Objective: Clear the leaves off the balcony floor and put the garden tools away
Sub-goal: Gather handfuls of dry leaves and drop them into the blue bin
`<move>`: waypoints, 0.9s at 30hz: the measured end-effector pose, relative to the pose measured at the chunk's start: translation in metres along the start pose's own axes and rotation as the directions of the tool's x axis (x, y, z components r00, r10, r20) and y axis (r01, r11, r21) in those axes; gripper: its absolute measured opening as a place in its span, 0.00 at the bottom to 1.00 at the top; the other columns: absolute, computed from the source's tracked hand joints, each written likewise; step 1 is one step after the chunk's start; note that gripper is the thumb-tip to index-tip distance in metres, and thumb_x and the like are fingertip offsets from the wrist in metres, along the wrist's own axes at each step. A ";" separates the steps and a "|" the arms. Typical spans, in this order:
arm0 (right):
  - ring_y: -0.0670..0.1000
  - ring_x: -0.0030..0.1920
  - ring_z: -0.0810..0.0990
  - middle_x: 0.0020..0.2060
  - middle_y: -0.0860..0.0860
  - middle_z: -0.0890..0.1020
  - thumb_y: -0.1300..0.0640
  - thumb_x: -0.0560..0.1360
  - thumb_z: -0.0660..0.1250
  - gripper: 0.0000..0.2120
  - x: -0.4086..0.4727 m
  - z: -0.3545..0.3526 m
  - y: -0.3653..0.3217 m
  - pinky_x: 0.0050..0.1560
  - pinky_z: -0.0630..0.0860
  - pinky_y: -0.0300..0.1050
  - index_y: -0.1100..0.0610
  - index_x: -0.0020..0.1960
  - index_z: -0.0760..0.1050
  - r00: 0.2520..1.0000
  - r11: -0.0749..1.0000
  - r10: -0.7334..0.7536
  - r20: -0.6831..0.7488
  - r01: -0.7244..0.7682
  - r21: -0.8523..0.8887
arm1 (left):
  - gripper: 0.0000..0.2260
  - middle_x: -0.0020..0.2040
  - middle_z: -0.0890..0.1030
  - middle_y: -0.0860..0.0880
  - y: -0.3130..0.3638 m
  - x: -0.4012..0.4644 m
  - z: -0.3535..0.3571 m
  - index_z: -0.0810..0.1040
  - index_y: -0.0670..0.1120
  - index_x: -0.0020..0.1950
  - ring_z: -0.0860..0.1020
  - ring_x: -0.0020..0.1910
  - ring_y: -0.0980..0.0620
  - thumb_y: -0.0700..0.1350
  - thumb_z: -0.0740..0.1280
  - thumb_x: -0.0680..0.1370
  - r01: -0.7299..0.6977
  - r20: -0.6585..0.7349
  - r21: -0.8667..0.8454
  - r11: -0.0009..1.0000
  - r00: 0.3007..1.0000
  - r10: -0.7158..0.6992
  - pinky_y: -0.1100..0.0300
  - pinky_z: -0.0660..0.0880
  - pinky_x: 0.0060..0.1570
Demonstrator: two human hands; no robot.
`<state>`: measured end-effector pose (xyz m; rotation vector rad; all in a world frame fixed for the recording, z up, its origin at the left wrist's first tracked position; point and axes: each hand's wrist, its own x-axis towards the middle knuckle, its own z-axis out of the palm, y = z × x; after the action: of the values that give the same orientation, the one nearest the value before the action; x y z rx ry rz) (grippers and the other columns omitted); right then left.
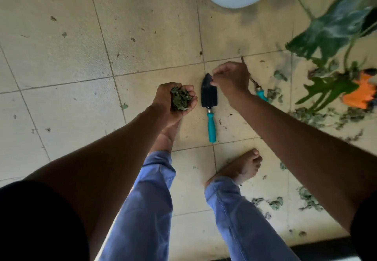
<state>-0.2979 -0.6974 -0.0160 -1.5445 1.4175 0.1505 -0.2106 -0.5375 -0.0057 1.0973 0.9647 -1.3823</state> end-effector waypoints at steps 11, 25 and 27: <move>0.48 0.44 0.83 0.43 0.51 0.85 0.66 0.74 0.66 0.09 -0.135 -0.054 0.022 0.46 0.82 0.47 0.59 0.50 0.83 0.857 0.858 -0.513 -0.035 0.512 -0.049 | 0.17 0.32 0.81 0.47 -0.071 -0.019 0.070 0.80 0.44 0.37 0.82 0.32 0.50 0.46 0.60 0.81 0.027 0.097 0.187 0.982 0.994 -0.046 0.62 0.77 0.33; 0.58 0.60 0.77 0.60 0.55 0.78 0.61 0.74 0.68 0.19 -0.101 -0.136 0.229 0.48 0.73 0.45 0.51 0.65 0.77 0.965 0.871 -0.024 -0.261 -0.108 -0.480 | 0.12 0.35 0.79 0.47 -0.152 0.004 0.109 0.75 0.44 0.40 0.79 0.34 0.49 0.42 0.59 0.82 0.120 0.040 0.299 0.947 0.990 -0.138 0.57 0.79 0.42; 0.60 0.61 0.76 0.63 0.57 0.75 0.57 0.75 0.70 0.22 -0.090 -0.142 0.253 0.49 0.75 0.49 0.51 0.69 0.73 0.960 0.857 0.008 -0.279 -0.150 -0.493 | 0.14 0.36 0.79 0.47 -0.166 0.011 0.109 0.77 0.43 0.38 0.78 0.34 0.49 0.42 0.59 0.82 0.133 0.036 0.325 0.936 0.988 -0.153 0.55 0.77 0.43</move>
<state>-0.6011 -0.6912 -0.0277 -1.9974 1.7539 0.4100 -0.3864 -0.6287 0.0070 1.2359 0.8038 -1.7280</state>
